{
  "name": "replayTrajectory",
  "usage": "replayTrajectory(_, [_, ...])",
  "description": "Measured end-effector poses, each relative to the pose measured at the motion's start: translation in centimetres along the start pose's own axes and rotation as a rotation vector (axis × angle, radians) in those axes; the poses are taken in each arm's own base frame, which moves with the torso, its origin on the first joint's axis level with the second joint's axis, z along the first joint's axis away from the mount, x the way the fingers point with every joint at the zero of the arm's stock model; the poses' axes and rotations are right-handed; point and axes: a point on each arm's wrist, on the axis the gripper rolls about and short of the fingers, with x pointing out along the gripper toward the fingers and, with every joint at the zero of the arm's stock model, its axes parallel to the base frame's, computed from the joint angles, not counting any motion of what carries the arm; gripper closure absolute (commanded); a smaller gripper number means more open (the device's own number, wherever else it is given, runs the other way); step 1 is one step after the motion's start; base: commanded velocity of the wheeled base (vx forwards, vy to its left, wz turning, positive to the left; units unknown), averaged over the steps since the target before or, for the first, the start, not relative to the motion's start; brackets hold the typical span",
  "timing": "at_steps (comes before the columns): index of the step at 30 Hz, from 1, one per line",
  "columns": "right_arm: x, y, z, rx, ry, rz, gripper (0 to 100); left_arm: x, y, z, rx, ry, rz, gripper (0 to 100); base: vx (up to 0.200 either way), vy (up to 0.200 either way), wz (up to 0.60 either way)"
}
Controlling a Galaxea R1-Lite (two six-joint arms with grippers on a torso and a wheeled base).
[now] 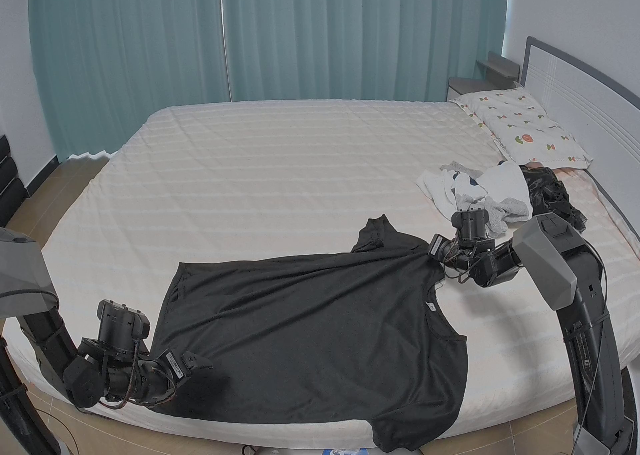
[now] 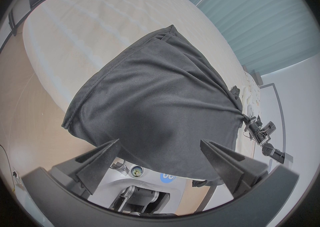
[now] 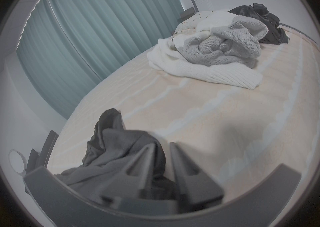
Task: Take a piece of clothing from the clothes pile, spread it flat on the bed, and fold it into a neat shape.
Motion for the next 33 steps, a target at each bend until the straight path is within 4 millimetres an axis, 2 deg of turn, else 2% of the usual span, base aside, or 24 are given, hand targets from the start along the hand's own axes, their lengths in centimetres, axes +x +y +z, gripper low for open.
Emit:
replayTrajectory(6, [-0.5, 0.0, -0.3, -0.011, 0.009, -0.008, 0, -0.1, -0.3, 0.5, 0.001, -0.038, -0.033, 0, 0.0, 0.0, 0.0])
replayTrajectory(12, [-2.2, 0.5, 0.5, -0.008, 0.013, -0.011, 0, -0.3, -1.1, 2.7, -0.02, -0.145, -0.071, 0, 0.0, 0.0, 0.0])
replayTrajectory(19, [-4.4, 1.4, 0.7, -0.01, 0.026, -0.007, 0, 0.5, -4.3, 7.9, -0.045, -0.257, -0.093, 0, 0.0, 0.0, 0.0])
replayTrajectory(24, [-5.5, 1.8, 0.1, -0.016, 0.026, 0.005, 0, 1.6, -6.7, 12.5, -0.028, -0.33, -0.106, 0, 0.0, 0.0, 0.0])
replayTrajectory(28, [-6.4, 1.6, -0.6, -0.019, 0.04, 0.001, 0, 4.1, -7.1, 15.7, 0.002, -0.363, -0.069, 0, 0.0, 0.0, 0.0])
replayTrajectory(33, [-7.3, 1.4, -1.3, -0.021, 0.056, -0.006, 0, 7.4, -7.1, 18.6, 0.024, -0.397, -0.042, 0, 0.0, 0.0, 0.0])
